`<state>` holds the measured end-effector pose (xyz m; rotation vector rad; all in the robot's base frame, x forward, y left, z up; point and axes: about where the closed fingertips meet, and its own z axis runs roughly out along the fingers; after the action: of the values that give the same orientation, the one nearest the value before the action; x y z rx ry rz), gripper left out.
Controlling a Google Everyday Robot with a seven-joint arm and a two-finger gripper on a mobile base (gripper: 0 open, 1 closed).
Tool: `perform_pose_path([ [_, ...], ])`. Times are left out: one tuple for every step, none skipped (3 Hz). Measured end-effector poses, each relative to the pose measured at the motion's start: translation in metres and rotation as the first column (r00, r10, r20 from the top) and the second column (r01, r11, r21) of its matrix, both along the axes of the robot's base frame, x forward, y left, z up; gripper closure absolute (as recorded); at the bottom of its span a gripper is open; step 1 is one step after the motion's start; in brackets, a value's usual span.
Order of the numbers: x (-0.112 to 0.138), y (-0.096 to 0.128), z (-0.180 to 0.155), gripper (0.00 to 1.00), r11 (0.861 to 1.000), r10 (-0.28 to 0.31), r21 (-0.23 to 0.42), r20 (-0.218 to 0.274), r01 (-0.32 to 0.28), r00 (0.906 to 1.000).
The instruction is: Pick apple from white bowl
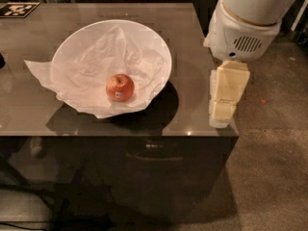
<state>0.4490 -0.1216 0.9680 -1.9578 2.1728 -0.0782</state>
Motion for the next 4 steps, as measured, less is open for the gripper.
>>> perform_pose_path([
  [0.003,0.003,0.002,0.0,1.0,0.001,0.01,0.019,-0.001,0.9998],
  [0.025,0.009,0.001,0.0,0.997,-0.01,0.077,0.024,0.008,0.9997],
  [0.045,0.032,0.007,0.0,0.993,0.011,0.12,-0.005,-0.01,0.9999],
  [0.057,0.064,0.007,0.0,0.989,0.061,0.14,-0.054,-0.053,0.9966],
])
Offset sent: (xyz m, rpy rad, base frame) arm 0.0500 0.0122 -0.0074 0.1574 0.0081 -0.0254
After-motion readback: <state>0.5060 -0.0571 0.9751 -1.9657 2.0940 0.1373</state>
